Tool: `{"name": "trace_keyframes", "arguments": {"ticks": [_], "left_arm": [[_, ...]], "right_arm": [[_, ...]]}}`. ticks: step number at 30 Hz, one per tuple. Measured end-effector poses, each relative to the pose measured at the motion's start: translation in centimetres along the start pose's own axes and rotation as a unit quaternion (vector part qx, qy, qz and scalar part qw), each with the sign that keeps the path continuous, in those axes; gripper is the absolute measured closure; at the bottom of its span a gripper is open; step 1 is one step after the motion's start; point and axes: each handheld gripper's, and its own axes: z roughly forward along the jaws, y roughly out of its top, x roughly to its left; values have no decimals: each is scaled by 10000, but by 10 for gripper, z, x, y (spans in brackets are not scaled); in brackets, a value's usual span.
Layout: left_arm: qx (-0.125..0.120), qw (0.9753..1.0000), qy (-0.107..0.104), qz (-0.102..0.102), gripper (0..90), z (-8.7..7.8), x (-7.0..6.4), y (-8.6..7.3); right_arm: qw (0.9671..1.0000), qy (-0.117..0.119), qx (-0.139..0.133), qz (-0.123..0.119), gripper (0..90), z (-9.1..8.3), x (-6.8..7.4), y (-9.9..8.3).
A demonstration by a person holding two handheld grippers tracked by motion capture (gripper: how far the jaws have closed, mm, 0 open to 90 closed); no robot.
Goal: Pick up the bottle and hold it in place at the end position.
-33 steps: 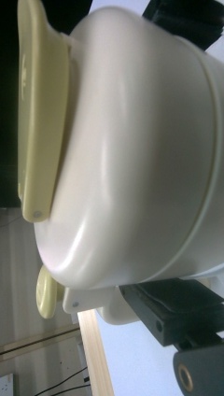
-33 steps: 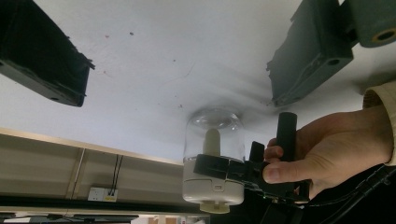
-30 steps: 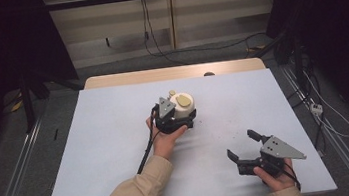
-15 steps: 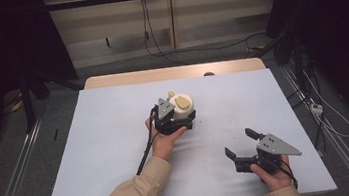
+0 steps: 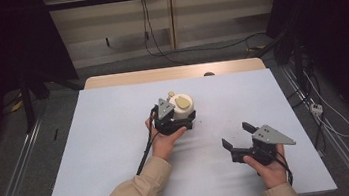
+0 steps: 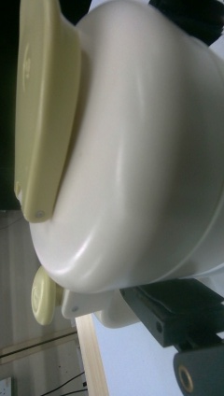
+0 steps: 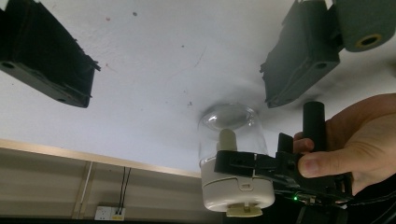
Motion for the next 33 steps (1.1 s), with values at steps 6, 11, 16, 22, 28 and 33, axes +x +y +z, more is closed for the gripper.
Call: {"name": "trace_keyframes", "arguments": {"ticks": [6,11,16,22,28,33], "left_arm": [[1,10000,4,-8,66,0,0,0],[-17,10000,-2,-42,66,0,0,0],[1,10000,5,-5,66,0,0,0],[-52,10000,17,-20,66,0,0,-1],[-51,10000,19,-18,66,0,-1,-1],[-58,10000,39,-47,66,0,-1,-2]], "right_arm": [[10000,2,-1,46,134,9,0,9],[9999,76,7,101,168,17,0,16],[9999,86,36,56,187,25,1,24],[9998,97,123,116,199,32,1,29],[9998,102,112,147,216,38,1,35],[9992,274,238,154,224,45,4,38]]}}
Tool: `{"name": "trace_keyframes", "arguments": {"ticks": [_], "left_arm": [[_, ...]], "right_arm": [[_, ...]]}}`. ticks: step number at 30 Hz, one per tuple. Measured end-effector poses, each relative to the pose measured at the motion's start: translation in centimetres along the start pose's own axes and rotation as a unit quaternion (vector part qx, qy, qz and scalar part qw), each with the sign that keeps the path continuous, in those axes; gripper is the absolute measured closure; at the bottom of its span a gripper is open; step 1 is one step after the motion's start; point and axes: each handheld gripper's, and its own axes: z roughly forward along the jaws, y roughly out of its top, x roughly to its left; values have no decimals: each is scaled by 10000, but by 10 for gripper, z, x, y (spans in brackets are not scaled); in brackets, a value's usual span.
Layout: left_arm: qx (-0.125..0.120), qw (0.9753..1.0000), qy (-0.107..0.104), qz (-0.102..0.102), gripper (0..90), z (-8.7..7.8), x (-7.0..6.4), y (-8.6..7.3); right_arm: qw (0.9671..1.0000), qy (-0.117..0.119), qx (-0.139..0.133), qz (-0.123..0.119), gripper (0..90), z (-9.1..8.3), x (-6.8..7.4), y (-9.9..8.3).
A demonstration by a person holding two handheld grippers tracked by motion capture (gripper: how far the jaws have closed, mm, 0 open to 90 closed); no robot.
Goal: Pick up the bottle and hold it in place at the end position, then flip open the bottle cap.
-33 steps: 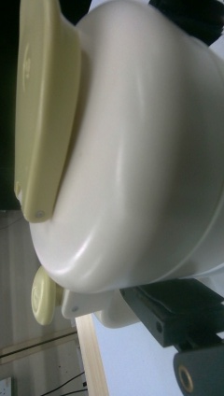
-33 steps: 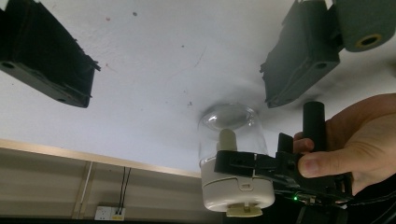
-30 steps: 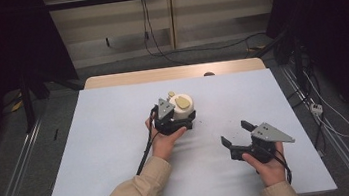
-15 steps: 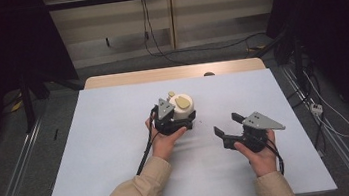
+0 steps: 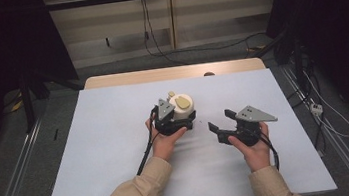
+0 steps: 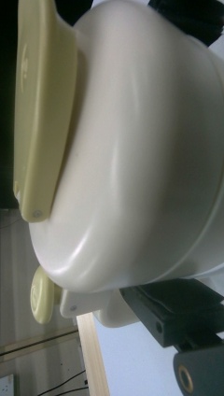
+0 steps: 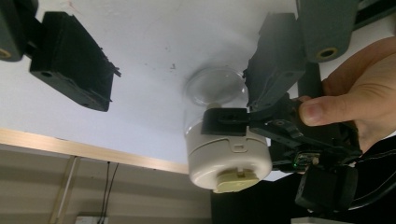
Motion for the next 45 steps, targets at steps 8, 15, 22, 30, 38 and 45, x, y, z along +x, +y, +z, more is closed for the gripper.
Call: {"name": "trace_keyframes", "arguments": {"ticks": [8,15,22,30,38,45], "left_arm": [[-3,10000,17,13,66,0,0,0],[-1,10000,10,13,66,0,0,0],[0,10000,14,28,66,0,0,0],[0,10000,3,58,66,0,1,0],[-3,10000,12,46,66,0,1,-1],[-13,10000,16,24,66,0,0,-1]], "right_arm": [[9999,103,17,-46,235,10,3,7],[9998,165,19,54,258,17,3,12],[9997,230,36,-7,360,22,5,17],[9995,289,88,-97,514,25,7,22],[9982,566,163,-118,696,33,10,26],[9963,837,204,21,805,36,13,33]]}}
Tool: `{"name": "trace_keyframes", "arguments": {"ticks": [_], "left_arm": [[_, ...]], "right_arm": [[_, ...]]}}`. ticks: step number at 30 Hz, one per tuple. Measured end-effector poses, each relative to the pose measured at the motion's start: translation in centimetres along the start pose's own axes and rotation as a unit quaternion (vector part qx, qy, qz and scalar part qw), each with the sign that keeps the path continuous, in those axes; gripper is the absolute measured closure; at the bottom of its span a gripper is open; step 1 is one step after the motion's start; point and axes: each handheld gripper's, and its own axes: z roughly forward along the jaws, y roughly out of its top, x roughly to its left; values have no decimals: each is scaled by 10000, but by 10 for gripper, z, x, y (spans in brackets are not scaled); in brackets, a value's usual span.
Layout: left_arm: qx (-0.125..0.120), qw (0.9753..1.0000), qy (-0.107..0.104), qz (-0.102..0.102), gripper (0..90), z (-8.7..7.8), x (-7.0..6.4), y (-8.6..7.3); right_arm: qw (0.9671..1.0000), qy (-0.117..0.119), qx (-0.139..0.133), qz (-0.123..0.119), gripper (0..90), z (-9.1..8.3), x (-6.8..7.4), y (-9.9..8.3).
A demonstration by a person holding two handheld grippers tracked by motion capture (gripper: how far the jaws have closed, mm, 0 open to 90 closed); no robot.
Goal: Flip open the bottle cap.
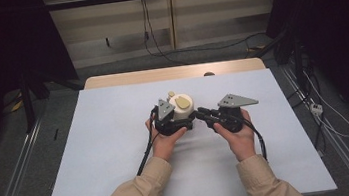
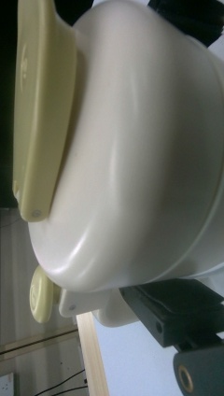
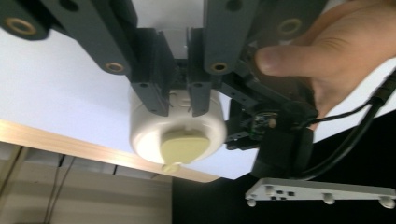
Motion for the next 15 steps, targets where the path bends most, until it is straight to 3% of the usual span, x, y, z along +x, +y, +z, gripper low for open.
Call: {"name": "trace_keyframes", "arguments": {"ticks": [5,15], "left_arm": [[-8,10000,4,-1,66,0,0,0],[-4,10000,-1,0,66,0,0,0]], "right_arm": [[10000,-55,-55,-29,858,3,1,2],[9998,-78,176,-60,900,11,3,1]]}}
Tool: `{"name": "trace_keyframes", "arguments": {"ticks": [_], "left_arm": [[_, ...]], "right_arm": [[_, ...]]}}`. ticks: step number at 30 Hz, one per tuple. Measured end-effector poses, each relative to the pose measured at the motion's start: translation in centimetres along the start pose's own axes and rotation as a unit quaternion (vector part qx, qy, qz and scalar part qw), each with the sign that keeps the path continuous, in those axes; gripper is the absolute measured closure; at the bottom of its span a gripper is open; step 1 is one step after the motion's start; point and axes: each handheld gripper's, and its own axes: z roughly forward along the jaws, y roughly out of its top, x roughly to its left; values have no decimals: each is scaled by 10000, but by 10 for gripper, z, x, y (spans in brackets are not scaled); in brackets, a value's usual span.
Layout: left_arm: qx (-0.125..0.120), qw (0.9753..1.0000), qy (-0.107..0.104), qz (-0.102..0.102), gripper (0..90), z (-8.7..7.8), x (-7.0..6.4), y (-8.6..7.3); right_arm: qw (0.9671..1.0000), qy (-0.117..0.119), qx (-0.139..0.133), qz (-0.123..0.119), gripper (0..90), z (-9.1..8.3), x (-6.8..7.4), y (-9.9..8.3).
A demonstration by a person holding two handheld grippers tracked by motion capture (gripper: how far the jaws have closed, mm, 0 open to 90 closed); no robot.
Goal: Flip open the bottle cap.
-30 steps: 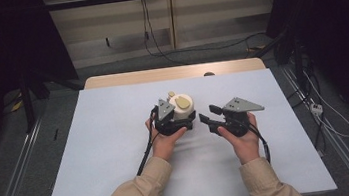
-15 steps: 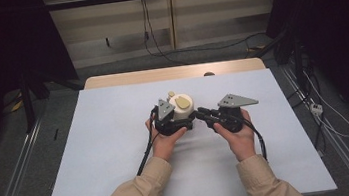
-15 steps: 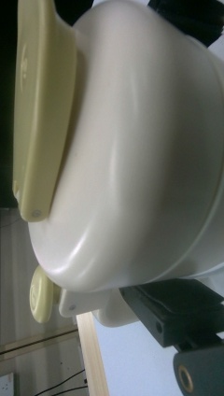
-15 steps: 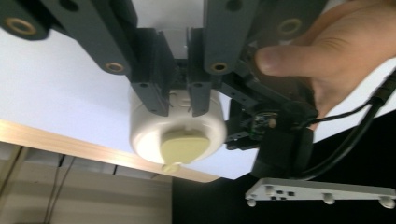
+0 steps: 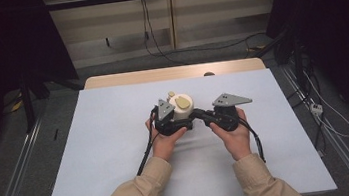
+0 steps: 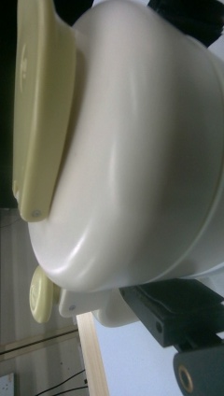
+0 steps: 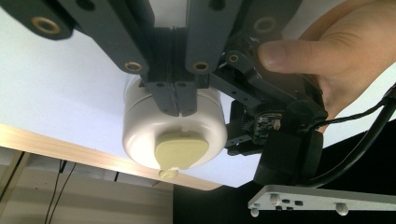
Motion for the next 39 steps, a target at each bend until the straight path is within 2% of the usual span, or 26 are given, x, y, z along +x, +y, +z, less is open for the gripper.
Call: {"name": "trace_keyframes", "arguments": {"ticks": [9,20,34,39], "left_arm": [[0,10000,2,5,66,0,0,0],[6,10000,30,45,65,-1,-1,0],[13,10000,35,12,65,-1,0,0],[5,10000,19,0,65,-1,-1,0]], "right_arm": [[10000,-7,16,-35,900,6,3,6],[9997,-98,163,-170,900,15,6,6],[9996,-180,146,-173,900,17,6,12],[9998,-110,76,-149,900,17,5,15]]}}
